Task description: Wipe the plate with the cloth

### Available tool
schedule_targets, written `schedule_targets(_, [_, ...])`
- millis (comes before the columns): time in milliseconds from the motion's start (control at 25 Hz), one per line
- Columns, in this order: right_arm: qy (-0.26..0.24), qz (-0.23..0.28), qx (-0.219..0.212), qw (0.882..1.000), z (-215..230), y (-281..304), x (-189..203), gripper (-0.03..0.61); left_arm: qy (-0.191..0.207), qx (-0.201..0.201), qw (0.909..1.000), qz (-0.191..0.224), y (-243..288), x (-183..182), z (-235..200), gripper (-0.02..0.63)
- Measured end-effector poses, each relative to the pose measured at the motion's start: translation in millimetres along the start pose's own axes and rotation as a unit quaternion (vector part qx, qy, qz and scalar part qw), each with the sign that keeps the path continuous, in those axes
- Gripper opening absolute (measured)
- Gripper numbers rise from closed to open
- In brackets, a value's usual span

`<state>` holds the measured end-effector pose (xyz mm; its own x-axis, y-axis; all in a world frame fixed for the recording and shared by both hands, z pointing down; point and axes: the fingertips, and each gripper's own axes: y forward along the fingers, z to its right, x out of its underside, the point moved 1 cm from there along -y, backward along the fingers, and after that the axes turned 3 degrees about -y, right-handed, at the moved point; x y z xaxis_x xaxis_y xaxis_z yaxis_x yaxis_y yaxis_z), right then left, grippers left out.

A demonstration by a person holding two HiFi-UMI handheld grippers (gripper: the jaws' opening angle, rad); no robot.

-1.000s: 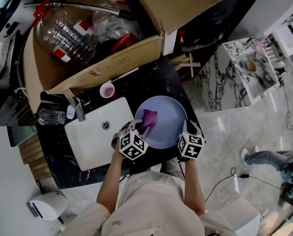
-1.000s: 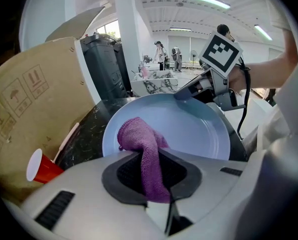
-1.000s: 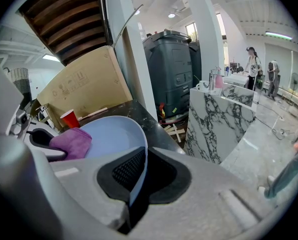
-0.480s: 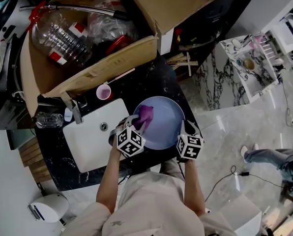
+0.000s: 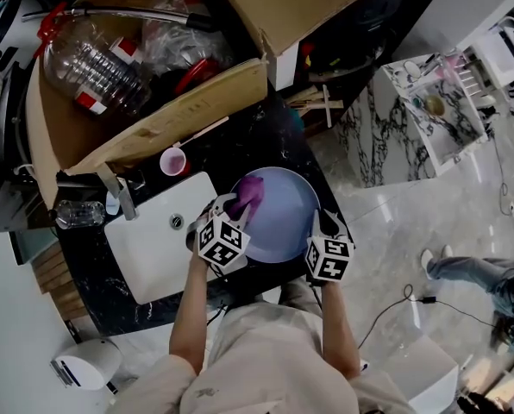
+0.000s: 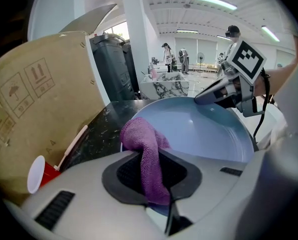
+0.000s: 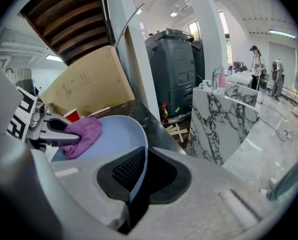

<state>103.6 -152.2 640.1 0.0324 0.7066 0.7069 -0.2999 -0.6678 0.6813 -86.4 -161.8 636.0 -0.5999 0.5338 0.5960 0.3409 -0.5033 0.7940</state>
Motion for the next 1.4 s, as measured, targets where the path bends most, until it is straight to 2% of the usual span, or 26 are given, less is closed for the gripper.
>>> schedule_targets(600, [0.002, -0.001, -0.004, 1.000, -1, 1, 1, 0.023, -0.011, -0.005, 0.9999, 0.003, 16, -27, -9, 0.058])
schedule_targets(1400, [0.009, 0.000, -0.001, 1.000, 0, 1, 1, 0.023, 0.002, 0.033, 0.9993, 0.018, 40, -63, 22, 0.058])
